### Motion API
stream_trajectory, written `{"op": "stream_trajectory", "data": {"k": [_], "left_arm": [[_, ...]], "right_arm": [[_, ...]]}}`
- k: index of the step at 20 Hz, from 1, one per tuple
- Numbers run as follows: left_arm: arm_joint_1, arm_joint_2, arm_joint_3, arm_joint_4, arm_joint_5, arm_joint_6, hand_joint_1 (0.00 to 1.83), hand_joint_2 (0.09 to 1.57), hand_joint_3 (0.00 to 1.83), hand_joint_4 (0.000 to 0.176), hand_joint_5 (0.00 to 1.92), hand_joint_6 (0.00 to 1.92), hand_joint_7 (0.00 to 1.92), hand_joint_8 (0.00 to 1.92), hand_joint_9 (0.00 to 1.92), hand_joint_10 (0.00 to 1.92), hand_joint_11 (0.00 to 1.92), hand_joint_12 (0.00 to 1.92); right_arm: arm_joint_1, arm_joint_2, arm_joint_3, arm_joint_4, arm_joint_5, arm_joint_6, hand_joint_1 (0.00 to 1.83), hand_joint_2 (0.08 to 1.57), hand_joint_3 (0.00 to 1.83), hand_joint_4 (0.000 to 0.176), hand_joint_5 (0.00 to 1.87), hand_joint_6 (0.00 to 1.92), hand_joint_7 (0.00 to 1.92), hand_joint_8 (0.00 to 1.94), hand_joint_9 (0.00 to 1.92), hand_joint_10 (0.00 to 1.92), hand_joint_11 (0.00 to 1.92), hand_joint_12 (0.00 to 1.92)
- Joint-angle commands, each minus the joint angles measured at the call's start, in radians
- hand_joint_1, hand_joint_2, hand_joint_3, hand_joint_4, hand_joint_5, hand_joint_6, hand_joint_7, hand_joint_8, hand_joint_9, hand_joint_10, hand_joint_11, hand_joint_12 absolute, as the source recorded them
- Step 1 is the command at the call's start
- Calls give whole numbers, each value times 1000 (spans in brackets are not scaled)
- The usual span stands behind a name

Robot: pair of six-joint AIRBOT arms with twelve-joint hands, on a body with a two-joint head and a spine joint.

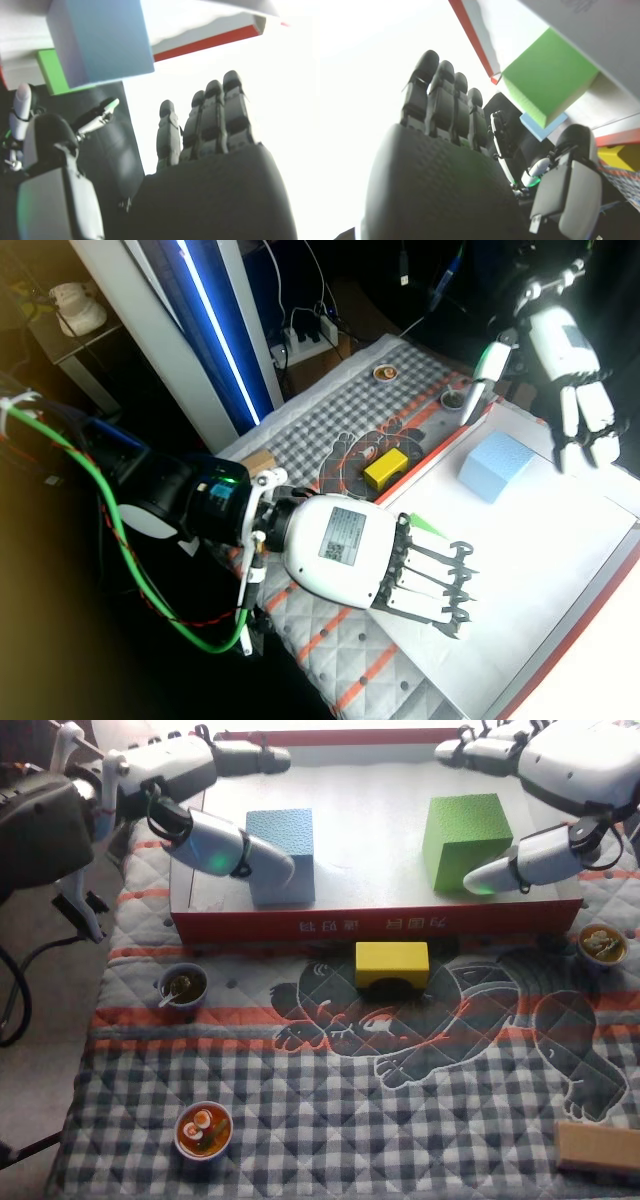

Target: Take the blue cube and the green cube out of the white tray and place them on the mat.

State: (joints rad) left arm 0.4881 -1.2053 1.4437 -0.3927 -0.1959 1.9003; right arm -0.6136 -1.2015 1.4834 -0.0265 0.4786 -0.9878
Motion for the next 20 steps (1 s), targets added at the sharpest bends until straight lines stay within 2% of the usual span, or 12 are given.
{"op": "stream_trajectory", "data": {"k": [1,7,8,11,12,13,14,15,16,17,18,20], "left_arm": [[-19,-7,15,2,-75,-2,664,888,9,176,180,4,65,3,118,8,60,166],[-38,-46,51,2,-10,32,770,971,0,165,287,1,458,8,514,17,132,260],[-40,-52,56,-2,-10,32,802,1037,0,54,503,14,634,7,622,18,106,695],[-40,-61,59,-19,-16,32,901,1054,0,9,771,51,819,65,754,79,129,1079],[-40,-64,60,-25,-18,32,901,1054,0,9,771,51,819,65,754,79,129,1079],[-40,-68,61,-34,-23,32,987,1174,0,86,854,922,879,118,796,126,150,1175],[-40,-70,61,-39,-25,32,1139,1190,0,2,807,1098,845,1095,851,203,166,1236],[-41,-73,61,-39,-27,32,1174,1210,0,0,808,1098,793,1385,752,623,210,1319],[-43,-74,60,-39,-32,32,1202,1218,1,0,854,1016,734,1554,584,1307,257,1581],[-44,-72,55,-40,-42,29,1202,1218,1,0,854,1016,734,1554,584,1307,257,1581],[-46,-61,43,-40,-60,26,1226,1201,0,0,920,880,744,1556,570,1315,249,1576],[-57,-23,-1,-26,-114,14,1219,1215,1,0,904,903,700,1602,518,1217,139,1522]], "right_arm": [[17,-3,8,8,103,-1,558,895,1,55,203,2,299,5,348,8,67,756],[23,-22,27,-3,72,-1,640,938,0,6,438,0,965,41,804,45,14,1100],[25,-24,27,-3,72,-1,648,954,1,0,583,9,1095,54,1008,121,235,1300],[28,-26,27,-3,72,-1,708,968,0,0,703,8,1171,27,1058,508,678,1480],[29,-26,27,-3,72,-1,708,968,0,0,703,8,1171,27,1058,508,678,1480],[31,-27,27,-3,72,-1,786,988,0,0,764,6,1185,22,1039,680,716,1499],[33,-27,27,-3,72,-1,826,1001,1,0,805,5,1195,20,990,747,629,1506],[37,-27,28,-3,72,-1,875,1038,3,0,876,15,1197,17,923,770,453,1492],[44,-28,31,-5,72,-1,1045,1085,10,0,1007,714,1270,36,983,991,643,1667],[53,-28,31,-11,72,-1,1045,1085,10,0,1007,714,1270,36,983,991,643,1667],[70,-27,31,-21,72,-1,1256,1090,1,0,952,833,1139,882,1065,935,795,1580],[105,-26,18,-50,75,-1,1252,1104,2,0,906,923,1116,924,1083,910,862,1566]]}}
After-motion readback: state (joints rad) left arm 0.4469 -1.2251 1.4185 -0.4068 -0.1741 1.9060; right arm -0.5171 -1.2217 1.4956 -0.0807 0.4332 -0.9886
